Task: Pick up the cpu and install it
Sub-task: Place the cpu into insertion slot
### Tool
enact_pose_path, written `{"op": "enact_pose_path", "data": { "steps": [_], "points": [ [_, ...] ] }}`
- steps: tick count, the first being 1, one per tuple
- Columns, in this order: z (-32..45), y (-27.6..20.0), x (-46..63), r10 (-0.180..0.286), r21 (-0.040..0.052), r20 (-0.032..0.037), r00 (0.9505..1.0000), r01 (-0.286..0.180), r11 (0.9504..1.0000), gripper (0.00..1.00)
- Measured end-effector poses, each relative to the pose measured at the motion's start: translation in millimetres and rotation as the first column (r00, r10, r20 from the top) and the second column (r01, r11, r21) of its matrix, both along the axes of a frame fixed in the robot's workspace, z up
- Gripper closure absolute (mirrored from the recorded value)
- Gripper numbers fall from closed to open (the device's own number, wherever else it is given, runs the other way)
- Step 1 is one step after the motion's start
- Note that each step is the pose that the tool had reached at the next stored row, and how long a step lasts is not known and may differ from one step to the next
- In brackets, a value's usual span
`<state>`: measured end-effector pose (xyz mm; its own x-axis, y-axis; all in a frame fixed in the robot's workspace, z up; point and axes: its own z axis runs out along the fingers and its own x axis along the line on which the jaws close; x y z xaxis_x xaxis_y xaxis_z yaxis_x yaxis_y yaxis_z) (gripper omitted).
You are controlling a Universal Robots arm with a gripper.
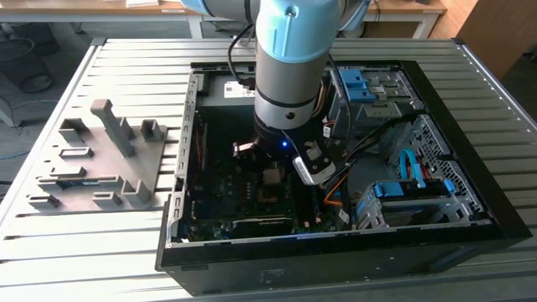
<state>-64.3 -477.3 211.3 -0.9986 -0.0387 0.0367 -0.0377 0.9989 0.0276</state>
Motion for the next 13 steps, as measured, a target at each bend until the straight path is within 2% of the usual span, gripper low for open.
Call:
{"op": "enact_pose_path", "data": {
  "steps": [5, 13],
  "points": [
    [-5.4, -1.1, -3.0, 0.0, -0.0003, -0.0001, 1.0, 0.0, 1.0, 0.53],
    [-9.4, -11.2, -4.8, 0.0, -0.0024, -0.0001, 1.0, 0.0, 1.0, 0.53]
  ]
}}
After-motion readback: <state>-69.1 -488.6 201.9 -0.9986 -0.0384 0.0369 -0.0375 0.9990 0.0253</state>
